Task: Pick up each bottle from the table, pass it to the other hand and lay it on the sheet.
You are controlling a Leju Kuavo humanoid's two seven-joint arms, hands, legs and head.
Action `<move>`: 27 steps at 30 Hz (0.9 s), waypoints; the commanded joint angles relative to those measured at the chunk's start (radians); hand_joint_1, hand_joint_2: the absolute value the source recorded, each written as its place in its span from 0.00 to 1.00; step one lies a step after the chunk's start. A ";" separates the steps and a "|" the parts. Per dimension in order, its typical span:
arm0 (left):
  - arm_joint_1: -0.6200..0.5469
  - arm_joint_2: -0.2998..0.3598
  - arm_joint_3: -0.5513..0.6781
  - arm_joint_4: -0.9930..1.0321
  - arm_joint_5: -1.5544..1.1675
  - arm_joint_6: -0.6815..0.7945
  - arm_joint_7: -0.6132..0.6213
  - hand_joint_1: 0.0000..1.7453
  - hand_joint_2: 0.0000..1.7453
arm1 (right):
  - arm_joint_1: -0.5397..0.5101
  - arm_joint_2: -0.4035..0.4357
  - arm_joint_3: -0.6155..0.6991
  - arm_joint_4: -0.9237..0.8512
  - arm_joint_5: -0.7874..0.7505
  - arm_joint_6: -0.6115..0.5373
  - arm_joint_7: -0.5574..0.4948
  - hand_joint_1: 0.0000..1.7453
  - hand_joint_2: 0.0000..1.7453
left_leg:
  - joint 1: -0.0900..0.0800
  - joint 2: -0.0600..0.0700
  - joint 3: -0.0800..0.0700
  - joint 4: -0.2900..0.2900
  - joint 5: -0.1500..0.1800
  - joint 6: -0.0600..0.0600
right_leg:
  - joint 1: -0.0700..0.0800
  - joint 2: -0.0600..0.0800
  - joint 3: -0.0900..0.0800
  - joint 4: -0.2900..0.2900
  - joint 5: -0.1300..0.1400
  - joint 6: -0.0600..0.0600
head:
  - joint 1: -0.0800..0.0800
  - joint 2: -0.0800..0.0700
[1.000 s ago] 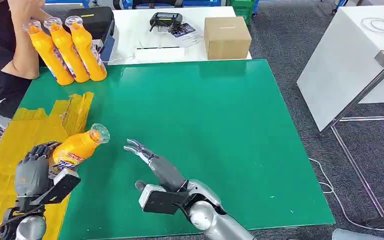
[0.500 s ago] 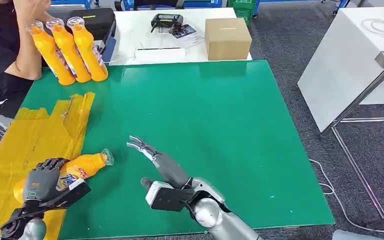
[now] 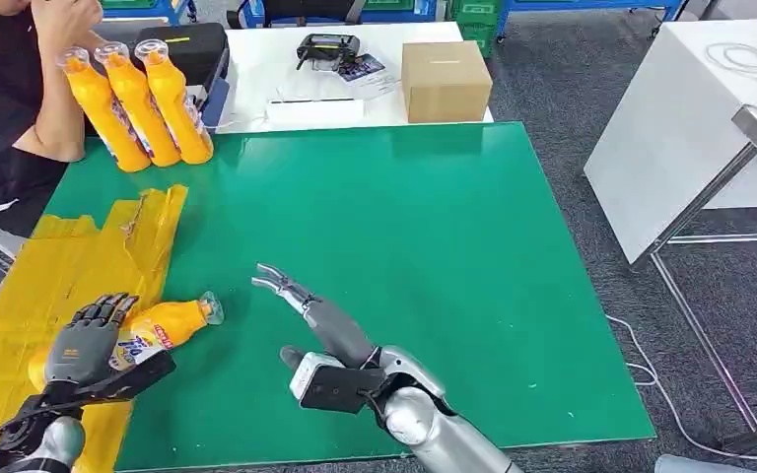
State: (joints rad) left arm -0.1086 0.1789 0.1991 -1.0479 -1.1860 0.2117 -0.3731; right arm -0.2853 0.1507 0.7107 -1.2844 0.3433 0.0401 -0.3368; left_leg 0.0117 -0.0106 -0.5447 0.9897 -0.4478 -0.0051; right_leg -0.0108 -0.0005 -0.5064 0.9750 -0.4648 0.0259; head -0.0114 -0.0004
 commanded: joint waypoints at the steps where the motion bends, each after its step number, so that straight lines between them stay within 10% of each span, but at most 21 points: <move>1: 0.074 0.015 -0.019 -0.033 0.045 0.000 -0.018 0.00 0.00 | -0.034 -0.024 -0.012 0.041 -0.002 0.003 -0.005 0.00 0.00 | -0.001 0.003 0.001 -0.001 0.000 0.000 | 0.000 0.002 0.000 0.000 0.000 0.000 | 0.000 0.000; 17: 0.120 -0.011 0.369 -0.483 0.441 0.050 -0.187 0.00 0.00 | 0.012 -0.026 -0.038 0.041 0.061 -0.040 -0.014 0.00 0.00 | 0.002 0.001 -0.011 0.002 -0.001 0.000 | 0.002 0.000 -0.010 0.000 0.000 0.000 | 0.001 0.000; 27: 0.118 -0.027 0.378 -0.488 0.433 0.033 -0.193 0.00 0.00 | 0.012 -0.025 -0.041 0.039 0.062 -0.040 -0.017 0.00 0.00 | 0.000 0.001 -0.014 0.000 0.000 0.001 | 0.000 0.000 -0.014 -0.001 0.000 0.000 | 0.001 0.000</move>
State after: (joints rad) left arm 0.0311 0.1999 0.5211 -1.5187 -0.7527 0.2506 -0.5642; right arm -0.2554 0.1423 0.6844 -1.2840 0.4040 0.0023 -0.3517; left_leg 0.0119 -0.0096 -0.5591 0.9904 -0.4478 -0.0051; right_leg -0.0107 -0.0001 -0.5215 0.9753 -0.4647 0.0261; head -0.0107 -0.0004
